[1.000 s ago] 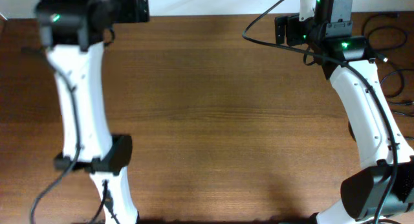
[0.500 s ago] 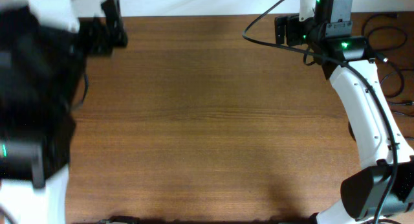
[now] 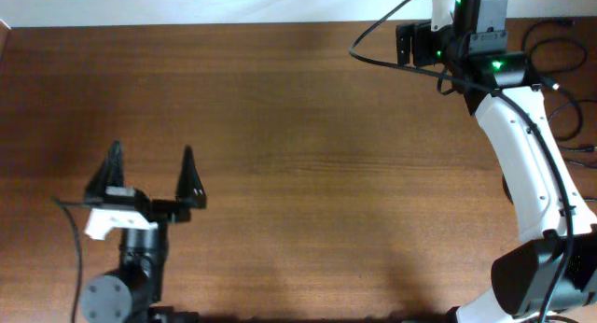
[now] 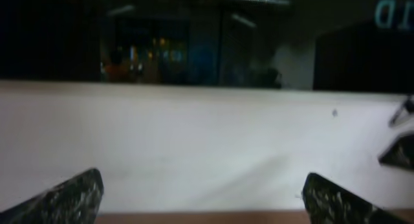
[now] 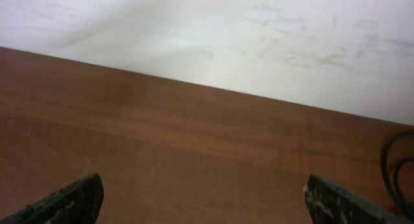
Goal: Untangle cables
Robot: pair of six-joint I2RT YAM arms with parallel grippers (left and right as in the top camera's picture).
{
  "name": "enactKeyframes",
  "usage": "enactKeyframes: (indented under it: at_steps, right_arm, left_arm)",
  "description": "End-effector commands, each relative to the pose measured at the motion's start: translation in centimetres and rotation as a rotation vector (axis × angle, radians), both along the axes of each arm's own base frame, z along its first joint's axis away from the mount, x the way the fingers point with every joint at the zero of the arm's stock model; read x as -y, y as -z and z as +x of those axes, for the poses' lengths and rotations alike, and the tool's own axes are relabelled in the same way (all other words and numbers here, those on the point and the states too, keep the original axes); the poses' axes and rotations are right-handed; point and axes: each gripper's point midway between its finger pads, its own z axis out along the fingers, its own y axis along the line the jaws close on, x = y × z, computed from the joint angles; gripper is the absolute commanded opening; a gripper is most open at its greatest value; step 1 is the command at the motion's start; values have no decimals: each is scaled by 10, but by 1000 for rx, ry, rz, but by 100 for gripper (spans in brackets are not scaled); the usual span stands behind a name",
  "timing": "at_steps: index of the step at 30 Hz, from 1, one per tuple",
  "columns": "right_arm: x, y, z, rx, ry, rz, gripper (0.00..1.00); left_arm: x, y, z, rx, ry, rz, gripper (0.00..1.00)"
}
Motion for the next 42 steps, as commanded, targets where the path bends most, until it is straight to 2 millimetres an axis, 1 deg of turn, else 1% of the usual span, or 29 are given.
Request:
enactKeyframes:
  at_steps: [1, 3, 4, 7, 11, 13, 17, 19, 23, 24, 27, 29, 31, 42]
  right_arm:
    - [3, -9, -1, 23, 7, -8, 99]
    - [3, -9, -1, 23, 6, -8, 99]
    - [3, -9, -1, 23, 6, -8, 99]
    - [3, -9, -1, 23, 6, -8, 99]
    - [3, -9, -1, 23, 7, -8, 99]
    - [3, -9, -1, 23, 6, -8, 99]
    - [3, -9, -1, 23, 6, -8, 99]
    - [3, -9, -1, 23, 7, -8, 99]
    - [3, -9, -1, 23, 7, -8, 99]
    - [3, -9, -1, 23, 6, -8, 99]
    - [3, -9, -1, 23, 6, -8, 99]
    - [3, -9, -1, 23, 6, -8, 99]
    - [3, -9, -1, 23, 6, -9, 99]
    - [3, -9, -1, 23, 6, -9, 99]
  left_arm:
    - [3, 36, -9, 66, 18, 13, 99]
    - [3, 52, -14, 99, 14, 14, 99]
    - [1, 57, -16, 112, 6, 10, 99]
    - [-1, 60, -21, 129, -10, 16, 99]
    - [-4, 74, -24, 105, -26, 19, 99]
    - [-4, 80, -21, 81, -27, 17, 99]
    - [-4, 105, -11, -26, -23, 15, 99]
    - [-2, 123, -6, -81, -15, 14, 99]
    - [-6, 151, 0, -197, -37, 6, 99]
    - [-7, 155, 0, -214, -39, 6, 99]
    - [-8, 181, 2, -323, -48, 3, 99]
    - [-12, 205, 2, -417, -67, 1, 99]
    - [-13, 204, 2, -415, -76, 29, 99]
    - [-13, 204, 2, -415, -78, 28, 99]
